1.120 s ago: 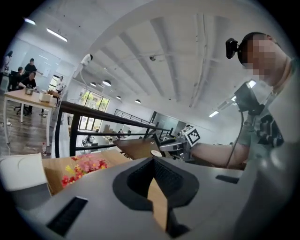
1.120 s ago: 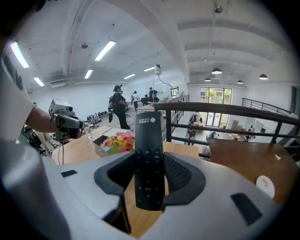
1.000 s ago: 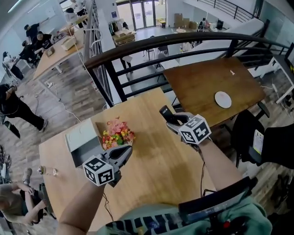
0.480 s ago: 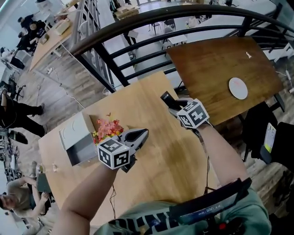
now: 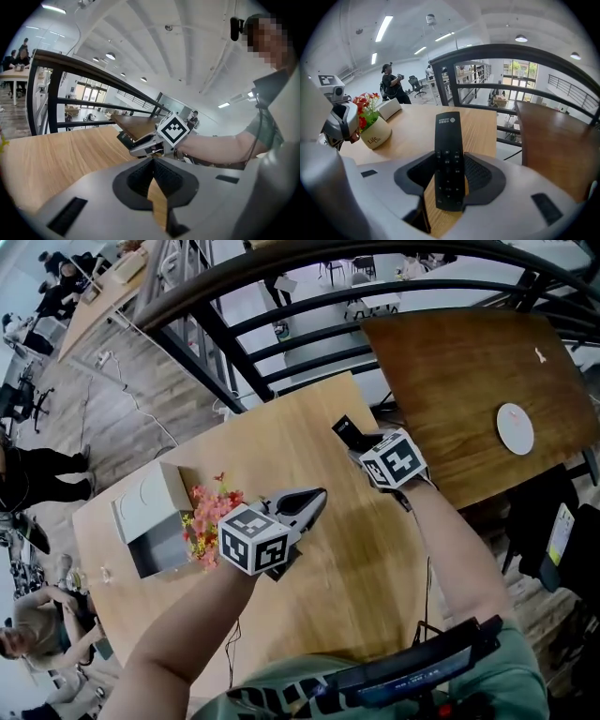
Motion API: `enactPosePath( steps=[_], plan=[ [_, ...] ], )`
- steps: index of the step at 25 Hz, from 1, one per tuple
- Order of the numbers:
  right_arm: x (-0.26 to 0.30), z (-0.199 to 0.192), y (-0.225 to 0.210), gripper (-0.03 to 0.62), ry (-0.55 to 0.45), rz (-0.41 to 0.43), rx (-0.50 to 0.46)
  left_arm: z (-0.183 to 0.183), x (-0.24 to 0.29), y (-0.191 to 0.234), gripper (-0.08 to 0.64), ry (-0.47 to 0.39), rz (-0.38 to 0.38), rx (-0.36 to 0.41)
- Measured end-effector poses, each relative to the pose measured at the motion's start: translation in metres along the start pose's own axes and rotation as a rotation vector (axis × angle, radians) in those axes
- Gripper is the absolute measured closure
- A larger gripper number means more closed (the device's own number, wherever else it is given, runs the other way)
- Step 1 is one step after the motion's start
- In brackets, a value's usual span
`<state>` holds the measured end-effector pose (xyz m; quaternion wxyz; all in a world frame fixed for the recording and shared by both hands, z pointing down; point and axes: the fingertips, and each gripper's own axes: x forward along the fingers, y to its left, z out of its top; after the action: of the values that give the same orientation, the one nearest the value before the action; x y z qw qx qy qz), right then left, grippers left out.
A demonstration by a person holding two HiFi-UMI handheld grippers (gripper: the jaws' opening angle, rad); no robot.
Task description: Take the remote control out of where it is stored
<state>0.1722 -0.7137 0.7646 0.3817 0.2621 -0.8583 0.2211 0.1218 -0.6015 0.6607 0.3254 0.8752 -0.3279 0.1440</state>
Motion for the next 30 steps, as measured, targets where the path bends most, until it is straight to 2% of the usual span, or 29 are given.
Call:
enactPosePath(
  steps=[5,8,11,13,14,23,30],
  plan=[
    [0.022,-0.004,-0.003,0.403,0.077,-0.024,-0.025,-0.007,0.007,0.002,0.557,0.022,-0.024,0.027],
    [0.029,-0.001,0.0,0.402,0.073,-0.022,-0.058,-0.011,0.006,0.001,0.557,0.02,-0.032,0.023],
    [0.033,0.008,0.004,0.386,0.039,-0.014,-0.084,-0.009,0.002,0.003,0.557,0.002,-0.028,0.011],
    [0.028,0.016,0.007,0.303,-0.003,-0.006,-0.071,-0.004,-0.002,0.001,0.557,-0.011,-0.03,0.008],
    [0.023,0.02,0.007,0.29,-0.024,-0.005,-0.061,-0.003,-0.004,-0.001,0.557,-0.014,-0.033,0.01],
    [-0.025,0.036,0.019,0.287,-0.132,-0.012,-0.022,0.008,-0.033,-0.025,0.557,-0.043,-0.018,0.03],
    [-0.069,0.035,0.05,0.288,-0.194,0.016,-0.006,0.016,-0.066,-0.061,0.557,-0.077,-0.017,0.056]
  ],
)
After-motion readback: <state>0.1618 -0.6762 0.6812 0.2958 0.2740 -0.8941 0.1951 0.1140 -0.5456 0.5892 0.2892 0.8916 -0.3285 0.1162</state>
